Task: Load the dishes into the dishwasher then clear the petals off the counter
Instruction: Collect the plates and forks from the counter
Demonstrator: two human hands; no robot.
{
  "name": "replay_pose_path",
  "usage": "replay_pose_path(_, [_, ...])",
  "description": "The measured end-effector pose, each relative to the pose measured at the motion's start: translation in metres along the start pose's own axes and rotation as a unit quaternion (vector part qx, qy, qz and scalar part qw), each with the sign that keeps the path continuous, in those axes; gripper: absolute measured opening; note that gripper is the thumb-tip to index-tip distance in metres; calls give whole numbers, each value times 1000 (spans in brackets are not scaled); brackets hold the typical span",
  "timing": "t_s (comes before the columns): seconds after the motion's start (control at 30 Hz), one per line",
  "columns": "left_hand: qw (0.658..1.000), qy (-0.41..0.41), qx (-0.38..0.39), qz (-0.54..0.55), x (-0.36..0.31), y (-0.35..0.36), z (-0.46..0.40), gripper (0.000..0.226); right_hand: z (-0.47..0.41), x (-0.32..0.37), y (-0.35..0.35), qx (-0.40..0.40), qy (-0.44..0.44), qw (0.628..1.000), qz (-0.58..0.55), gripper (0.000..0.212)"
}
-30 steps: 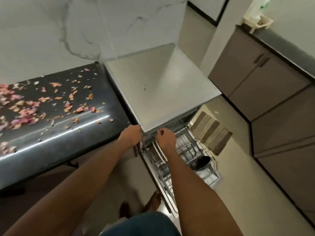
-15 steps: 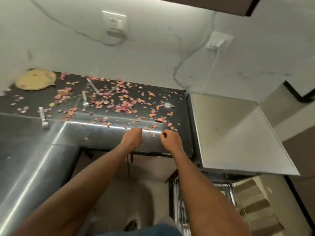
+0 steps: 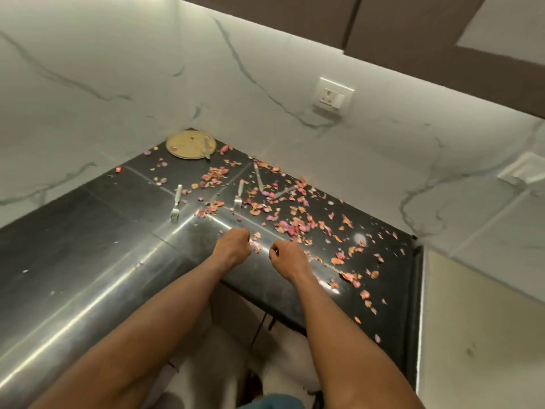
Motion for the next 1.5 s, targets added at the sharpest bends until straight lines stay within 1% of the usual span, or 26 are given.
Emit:
replay_pose_path(0.23, [993,-106,-51,27,35,-20,-31,15,-66,28,7,46,-102,993,32,24])
replay_pose_path(0.37, [985,-145,-81,54,54,-27,-36,10,-96,43,12,59,-148,987,28,23])
replay_pose_path(0.47, [978,-174,-95,69,64,-29,-40,16,-108,54,13,77,-172,981,36,25])
replay_pose_path(0.57, [969,-196,-124,89,77,-30,-48,13,-123,58,20,85,-202,974,50,24])
replay_pose_path(0.73, [961,-219,-130,108,101,-38,-73,15,-151,70,32,115,-207,970,57,26])
replay_pose_path(0.87, [954,-231,-137,135,122,-45,-111,17,-181,77,41,114,-198,972,60,26])
replay_pose_path(1.0, [941,-246,-131,194,144,-53,-163,18,-216,77,43,118,-177,974,74,25])
replay_pose_path(1.13, [915,-279,-139,255,173,-55,-214,21,-252,85,48,123,-163,976,81,25])
replay_pose_path(1.27, [888,-312,-127,313,206,-51,-261,20,-284,110,54,119,-178,974,79,26])
replay_pose_path(1.4, [846,-350,-137,377,253,-38,-314,19,-313,130,68,130,-181,972,73,25])
replay_pose_path(1.5, [809,-386,-149,417,278,-34,-351,18,-330,139,76,143,-183,969,78,27])
Point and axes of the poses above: each hand's wrist, its own z-axis away from the middle knuckle, its own y-axis out of the palm, x = y × z, the point moved 2 cm from there along -z, towards the middle knuckle
